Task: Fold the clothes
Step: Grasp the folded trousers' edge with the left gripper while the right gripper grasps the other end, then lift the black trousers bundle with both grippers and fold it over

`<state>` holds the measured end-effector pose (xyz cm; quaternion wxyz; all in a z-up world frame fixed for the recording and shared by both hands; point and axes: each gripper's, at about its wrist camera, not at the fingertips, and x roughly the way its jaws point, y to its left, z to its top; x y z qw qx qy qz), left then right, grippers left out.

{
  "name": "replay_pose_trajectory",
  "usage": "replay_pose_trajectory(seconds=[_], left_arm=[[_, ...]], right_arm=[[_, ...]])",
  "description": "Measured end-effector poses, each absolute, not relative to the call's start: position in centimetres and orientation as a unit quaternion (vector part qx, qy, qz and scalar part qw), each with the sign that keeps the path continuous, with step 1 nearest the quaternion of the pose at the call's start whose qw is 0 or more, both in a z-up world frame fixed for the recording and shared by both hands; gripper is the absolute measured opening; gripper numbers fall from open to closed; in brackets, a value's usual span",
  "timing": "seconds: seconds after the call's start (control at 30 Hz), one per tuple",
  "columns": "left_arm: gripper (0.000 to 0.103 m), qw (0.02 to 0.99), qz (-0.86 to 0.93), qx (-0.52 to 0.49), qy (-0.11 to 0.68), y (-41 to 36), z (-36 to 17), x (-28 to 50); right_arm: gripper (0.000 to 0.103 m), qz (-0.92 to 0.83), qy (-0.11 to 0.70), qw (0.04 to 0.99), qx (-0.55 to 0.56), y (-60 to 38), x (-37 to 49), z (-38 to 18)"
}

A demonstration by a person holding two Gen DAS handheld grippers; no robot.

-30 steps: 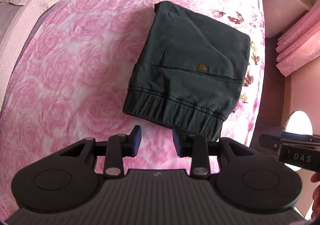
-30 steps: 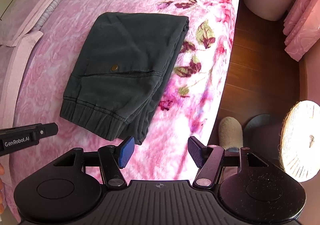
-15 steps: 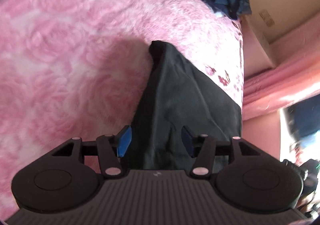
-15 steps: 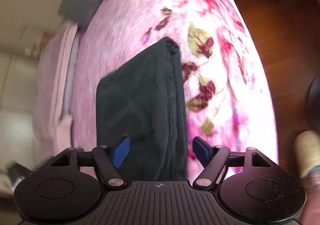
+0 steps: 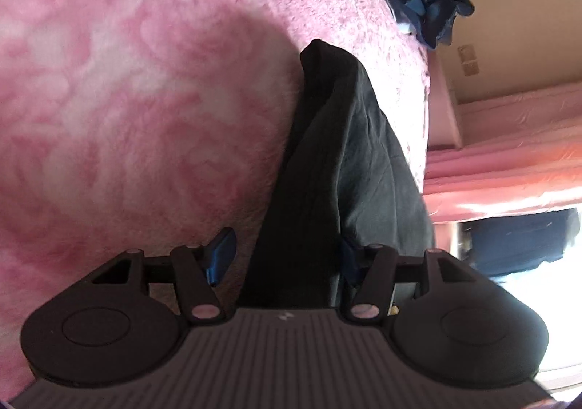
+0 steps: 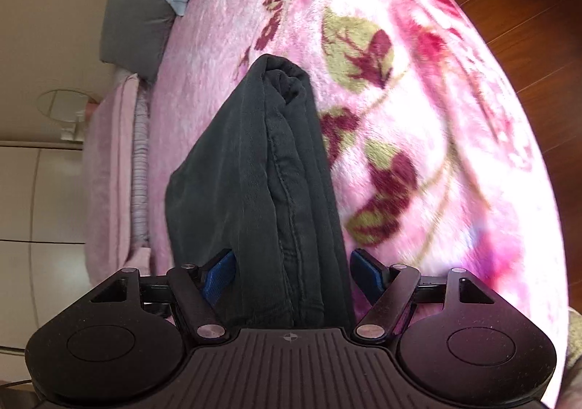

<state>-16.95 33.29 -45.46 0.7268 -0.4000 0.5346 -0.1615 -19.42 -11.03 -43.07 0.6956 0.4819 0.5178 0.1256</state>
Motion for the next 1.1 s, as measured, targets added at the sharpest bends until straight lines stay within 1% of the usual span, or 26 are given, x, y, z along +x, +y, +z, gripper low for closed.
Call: replay_pose_trajectory(seconds=[0.03, 0.1, 0.13, 0.17, 0.23, 0.27, 0.3, 0.37, 0.4, 0.43, 0.47, 0.57, 0.77, 0.9, 1.1], left_arm=[[0.055, 0.722, -0.164, -0.411, 0.532, 33.4, -45.9, -16.8], [0.051, 0.714, -0.170, -0.430, 0.526, 33.5, -46.5, -16.5], [0.043, 0.709, -0.174, -0.439, 0.524, 33.5, -46.8, -16.5], [0.039, 0.703, -0.179, -0.448, 0.522, 33.5, -47.1, -16.5], [0.037, 0.701, -0.183, -0.456, 0.517, 33.5, -47.4, -16.6], [0.034, 0.701, -0.185, -0.457, 0.515, 33.4, -47.4, -16.7], [0.032, 0.703, -0.186, -0.457, 0.512, 33.4, -47.5, -16.7], [0.025, 0.711, -0.187, -0.454, 0.504, 33.3, -47.0, -17.2], [0.023, 0.716, -0.188, -0.452, 0.498, 33.2, -46.7, -17.4], [0.018, 0.720, -0.189, -0.450, 0.493, 33.2, -46.4, -17.7], [0.016, 0.724, -0.190, -0.451, 0.486, 33.2, -46.1, -18.1], [0.016, 0.728, -0.187, -0.467, 0.466, 33.5, -44.8, -19.8], [0.016, 0.739, -0.175, -0.470, 0.450, 32.2, -41.0, -24.9], [0.016, 0.752, -0.160, -0.475, 0.429, 31.0, -37.6, -30.0], [0.016, 0.773, -0.122, -0.490, 0.384, 29.8, -32.5, -40.9]], right_arm=[[0.073, 0.132, 0.519, 0.694, 0.482, -10.9, -19.1, -43.2], [0.073, 0.145, 0.521, 0.693, 0.478, -10.6, -18.3, -43.6], [0.073, 0.151, 0.520, 0.694, 0.475, -10.4, -18.0, -43.7], [0.073, 0.157, 0.519, 0.696, 0.472, -10.2, -17.8, -43.8], [0.072, 0.164, 0.516, 0.700, 0.466, -9.9, -17.7, -43.9], [0.065, 0.166, 0.515, 0.701, 0.464, -9.8, -17.8, -44.0], [0.061, 0.166, 0.516, 0.702, 0.462, -9.8, -17.8, -44.1], [0.049, 0.172, 0.518, 0.699, 0.462, -9.9, -17.9, -44.5], [0.046, 0.177, 0.519, 0.697, 0.462, -9.9, -17.9, -44.6], [0.041, 0.182, 0.518, 0.695, 0.464, -10.0, -18.0, -44.5], [0.039, 0.187, 0.516, 0.692, 0.468, -10.1, -18.0, -44.5], [0.035, 0.210, 0.507, 0.686, 0.478, -10.6, -18.6, -43.7], [0.034, 0.237, 0.506, 0.668, 0.492, -11.9, -20.9, -40.9], [0.034, 0.253, 0.507, 0.655, 0.500, -13.6, -23.8, -38.8], [0.034, 0.290, 0.509, 0.640, 0.497, -15.1, -29.7, -34.7]])
